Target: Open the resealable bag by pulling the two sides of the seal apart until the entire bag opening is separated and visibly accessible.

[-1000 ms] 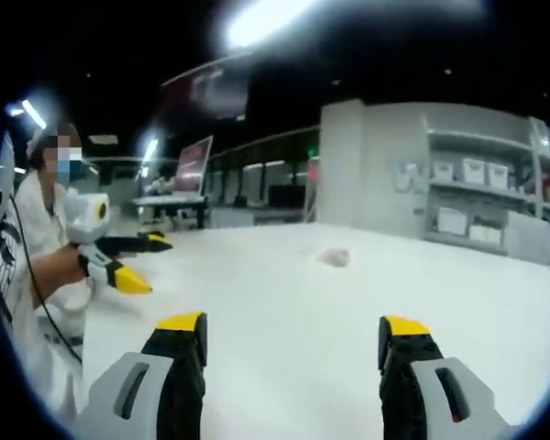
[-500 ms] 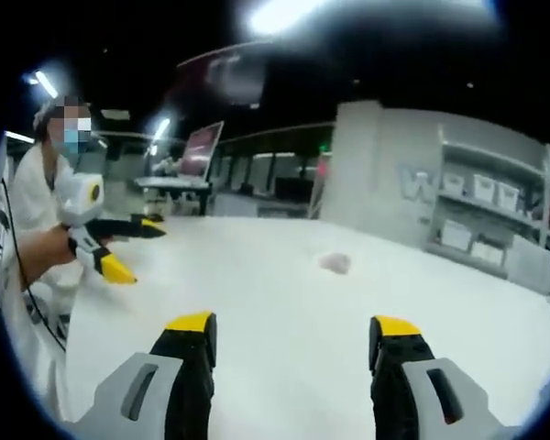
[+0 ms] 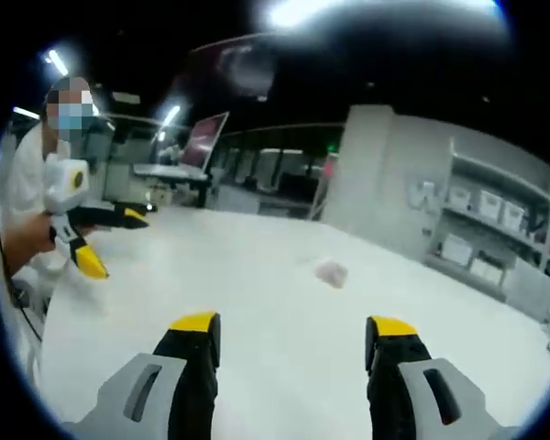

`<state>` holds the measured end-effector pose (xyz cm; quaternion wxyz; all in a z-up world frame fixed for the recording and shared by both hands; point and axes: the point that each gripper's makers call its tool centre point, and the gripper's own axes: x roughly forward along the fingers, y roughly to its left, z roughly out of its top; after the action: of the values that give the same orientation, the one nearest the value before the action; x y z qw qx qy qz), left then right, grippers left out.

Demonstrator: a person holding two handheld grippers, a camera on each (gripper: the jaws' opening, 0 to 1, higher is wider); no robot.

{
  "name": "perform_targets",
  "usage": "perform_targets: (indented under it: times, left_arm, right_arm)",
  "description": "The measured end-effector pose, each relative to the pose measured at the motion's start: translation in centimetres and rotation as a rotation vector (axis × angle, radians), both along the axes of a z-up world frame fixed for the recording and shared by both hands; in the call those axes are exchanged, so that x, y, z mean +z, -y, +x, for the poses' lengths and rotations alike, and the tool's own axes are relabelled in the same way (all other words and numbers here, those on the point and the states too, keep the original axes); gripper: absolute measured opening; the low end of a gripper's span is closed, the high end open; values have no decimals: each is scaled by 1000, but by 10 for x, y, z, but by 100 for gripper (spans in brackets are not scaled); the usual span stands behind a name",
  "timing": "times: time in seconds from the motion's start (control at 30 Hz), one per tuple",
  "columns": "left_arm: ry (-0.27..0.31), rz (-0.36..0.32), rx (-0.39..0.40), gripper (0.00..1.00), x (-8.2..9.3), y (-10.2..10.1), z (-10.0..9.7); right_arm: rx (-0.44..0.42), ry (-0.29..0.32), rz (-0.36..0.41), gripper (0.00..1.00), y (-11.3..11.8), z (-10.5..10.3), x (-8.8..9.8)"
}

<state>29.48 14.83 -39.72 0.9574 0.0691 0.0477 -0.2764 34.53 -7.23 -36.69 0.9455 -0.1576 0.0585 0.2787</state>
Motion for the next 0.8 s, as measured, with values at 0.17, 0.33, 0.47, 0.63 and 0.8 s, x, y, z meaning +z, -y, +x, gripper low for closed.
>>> perform_targets:
  times: [0.17, 0.33, 0.47, 0.63, 0.8]
  left_arm:
    - [3, 2, -1, 87, 3, 1, 0]
    - [13, 7, -7, 88, 8, 4, 1]
    - [22, 11, -8, 88, 12, 5, 0]
    - [24, 10, -9, 88, 13, 7, 0]
    - [22, 15, -6, 88, 14, 7, 0]
  right_arm:
    - [13, 13, -18, 61, -5, 12, 5]
    - [20, 34, -26, 58, -9, 26, 13]
    - [28, 46, -46, 54, -14, 40, 13]
    - [19, 41, -60, 51, -16, 58, 8]
    - [26, 47, -89, 45, -22, 76, 6]
